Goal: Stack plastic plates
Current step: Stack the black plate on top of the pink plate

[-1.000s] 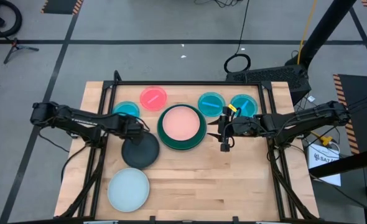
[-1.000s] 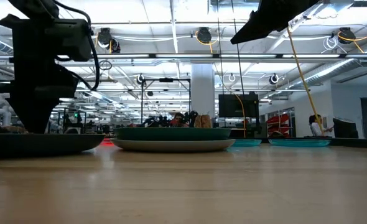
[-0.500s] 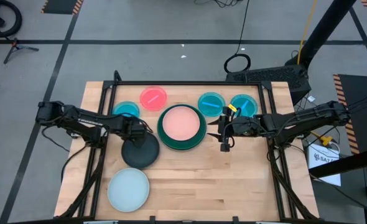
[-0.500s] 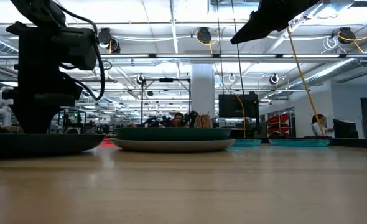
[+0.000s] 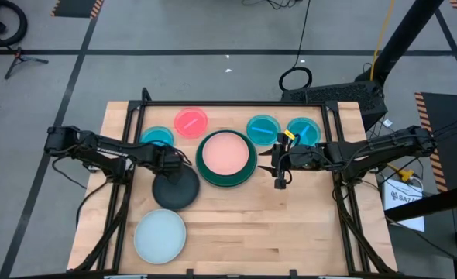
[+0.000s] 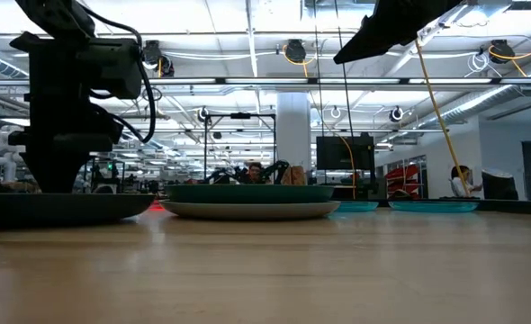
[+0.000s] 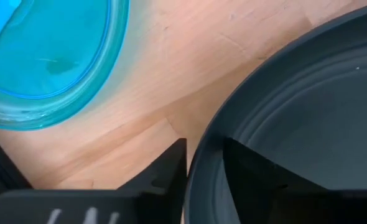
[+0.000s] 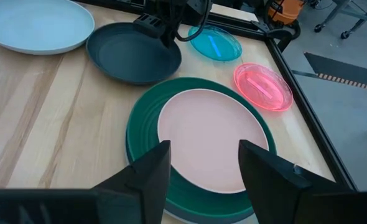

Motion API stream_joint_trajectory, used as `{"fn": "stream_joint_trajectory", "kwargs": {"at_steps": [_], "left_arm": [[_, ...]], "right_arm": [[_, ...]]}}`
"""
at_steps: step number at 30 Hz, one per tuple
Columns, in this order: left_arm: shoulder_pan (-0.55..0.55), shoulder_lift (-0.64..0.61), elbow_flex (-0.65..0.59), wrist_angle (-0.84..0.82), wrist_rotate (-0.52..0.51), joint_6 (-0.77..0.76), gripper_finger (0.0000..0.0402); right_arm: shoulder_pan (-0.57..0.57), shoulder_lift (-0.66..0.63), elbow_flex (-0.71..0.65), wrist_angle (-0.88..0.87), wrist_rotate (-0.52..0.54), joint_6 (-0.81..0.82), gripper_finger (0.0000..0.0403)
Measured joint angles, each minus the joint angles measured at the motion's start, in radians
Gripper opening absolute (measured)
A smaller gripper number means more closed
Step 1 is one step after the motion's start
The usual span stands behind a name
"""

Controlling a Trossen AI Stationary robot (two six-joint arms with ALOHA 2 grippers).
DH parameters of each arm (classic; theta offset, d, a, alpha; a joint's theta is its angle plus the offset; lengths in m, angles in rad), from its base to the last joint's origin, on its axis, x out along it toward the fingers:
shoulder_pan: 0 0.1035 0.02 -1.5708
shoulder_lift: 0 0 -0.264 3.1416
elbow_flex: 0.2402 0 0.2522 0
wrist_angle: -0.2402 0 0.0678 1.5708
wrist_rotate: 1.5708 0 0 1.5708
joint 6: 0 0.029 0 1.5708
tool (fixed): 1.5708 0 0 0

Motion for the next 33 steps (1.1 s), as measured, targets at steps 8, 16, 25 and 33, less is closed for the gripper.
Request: {"fn": "stream_joint_trajectory", "kwargs": {"at_steps": [8, 16, 25, 33], "left_arm": [[0.000, -0.002, 0.000, -0.002, -0.001, 0.012, 0.0045], [-0.009, -0.009, 0.002, -0.001, -0.014, 0.030, 0.0015], [-0.032, -0.089, 0.113, -0.146, -0.073, 0.042, 0.0011], [-0.056, -0.116, 0.304, -0.208, -0.143, 0.091, 0.0010]], "right_arm": [[0.000, 0.000, 0.000, 0.000, 0.000, 0.000, 0.0180], [0.000, 0.000, 0.000, 0.000, 0.000, 0.003, 0.0180], [0.000, 0.000, 0.000, 0.007, 0.000, 0.003, 0.0180], [0.000, 0.000, 0.000, 0.008, 0.000, 0.003, 0.0180]]}}
